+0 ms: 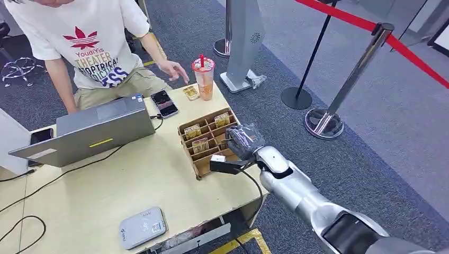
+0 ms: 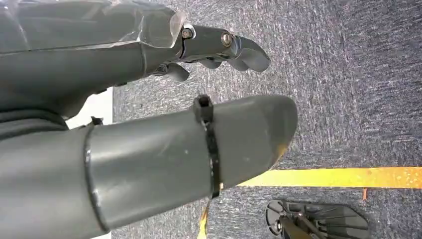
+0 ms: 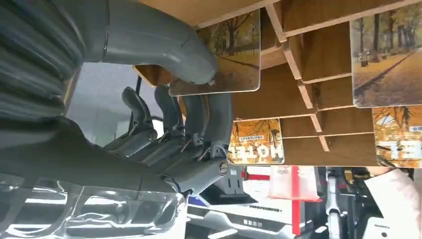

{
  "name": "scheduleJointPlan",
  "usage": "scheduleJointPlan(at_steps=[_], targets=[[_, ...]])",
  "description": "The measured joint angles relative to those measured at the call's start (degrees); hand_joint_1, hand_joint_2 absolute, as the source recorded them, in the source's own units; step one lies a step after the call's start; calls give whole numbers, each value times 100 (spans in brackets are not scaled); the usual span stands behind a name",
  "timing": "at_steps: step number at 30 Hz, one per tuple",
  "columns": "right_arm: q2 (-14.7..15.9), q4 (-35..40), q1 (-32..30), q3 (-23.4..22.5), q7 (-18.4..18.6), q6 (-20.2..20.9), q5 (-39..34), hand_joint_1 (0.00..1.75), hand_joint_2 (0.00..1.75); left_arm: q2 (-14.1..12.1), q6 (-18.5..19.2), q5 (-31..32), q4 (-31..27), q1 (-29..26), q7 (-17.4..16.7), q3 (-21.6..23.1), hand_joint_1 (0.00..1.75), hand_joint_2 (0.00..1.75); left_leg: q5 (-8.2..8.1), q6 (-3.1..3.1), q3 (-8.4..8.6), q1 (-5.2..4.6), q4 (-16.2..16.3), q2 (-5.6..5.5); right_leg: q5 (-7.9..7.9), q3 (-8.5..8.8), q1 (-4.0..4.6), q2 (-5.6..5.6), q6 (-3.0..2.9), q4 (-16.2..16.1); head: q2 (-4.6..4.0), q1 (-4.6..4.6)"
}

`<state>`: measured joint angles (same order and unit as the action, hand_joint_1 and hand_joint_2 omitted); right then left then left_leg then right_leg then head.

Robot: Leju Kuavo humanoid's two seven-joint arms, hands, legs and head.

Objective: Pass the card to the sensor for recognition and then transmit it.

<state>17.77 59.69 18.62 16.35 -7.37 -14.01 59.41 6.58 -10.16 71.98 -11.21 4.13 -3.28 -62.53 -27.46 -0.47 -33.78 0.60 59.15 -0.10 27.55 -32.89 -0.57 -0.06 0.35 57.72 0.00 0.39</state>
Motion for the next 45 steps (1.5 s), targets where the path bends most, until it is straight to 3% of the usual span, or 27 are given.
scheduleJointPlan(at_steps=[8, 20, 31, 45], targets=[[105, 48, 12, -15, -39, 496, -312, 154, 175, -2, 28, 41, 0, 0, 0, 0, 0, 0, 0, 0, 3, 0, 0, 0, 0, 4, 0, 0, 0, 0, 0, 0], [448, 44, 370, -28, -372, 1506, -962, 171, 175, -18, 77, 81, 0, -2, 0, 0, 0, 0, 1, 2, 2, -3, 1, -2, -1, 6, -2, -1, 1, 0, 0, 0], [887, 170, 622, 194, -525, 1480, -1512, 171, 175, -20, 107, 81, 0, -4, 63, 0, 0, 0, 1, 2, -1, -2, 2, -5, -1, 4, -2, -3, 1, 0, 0, 0], [914, 450, 809, 330, -461, 1464, -1543, 175, 175, -20, 107, 24, 0, -6, 94, -2, 0, 0, 1, 2, -2, -2, 2, -5, -1, 3, -2, -2, 1, 1, 0, 0]])
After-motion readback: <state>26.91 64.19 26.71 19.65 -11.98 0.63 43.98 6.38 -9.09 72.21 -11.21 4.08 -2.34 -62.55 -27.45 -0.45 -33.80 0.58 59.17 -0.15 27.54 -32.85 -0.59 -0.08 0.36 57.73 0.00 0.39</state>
